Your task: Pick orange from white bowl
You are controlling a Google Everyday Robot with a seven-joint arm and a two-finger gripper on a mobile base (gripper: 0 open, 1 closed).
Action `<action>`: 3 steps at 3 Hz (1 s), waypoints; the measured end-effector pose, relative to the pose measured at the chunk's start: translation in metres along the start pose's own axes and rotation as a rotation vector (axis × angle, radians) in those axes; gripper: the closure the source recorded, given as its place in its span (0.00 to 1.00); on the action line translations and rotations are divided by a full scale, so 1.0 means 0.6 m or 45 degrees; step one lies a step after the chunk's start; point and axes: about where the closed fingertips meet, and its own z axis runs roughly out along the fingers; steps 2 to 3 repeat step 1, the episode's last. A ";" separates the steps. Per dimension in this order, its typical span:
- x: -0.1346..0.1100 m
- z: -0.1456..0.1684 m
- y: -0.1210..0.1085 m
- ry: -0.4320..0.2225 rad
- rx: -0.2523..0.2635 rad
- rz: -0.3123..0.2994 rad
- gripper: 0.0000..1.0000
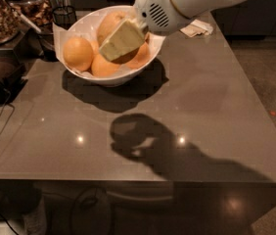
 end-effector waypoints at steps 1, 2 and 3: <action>0.017 -0.003 0.003 0.030 0.018 0.024 1.00; 0.017 -0.003 0.003 0.030 0.018 0.024 1.00; 0.017 -0.003 0.003 0.030 0.018 0.024 1.00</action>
Offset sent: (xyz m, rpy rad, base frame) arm 0.0000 0.0000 0.0000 0.0000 0.0000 0.0000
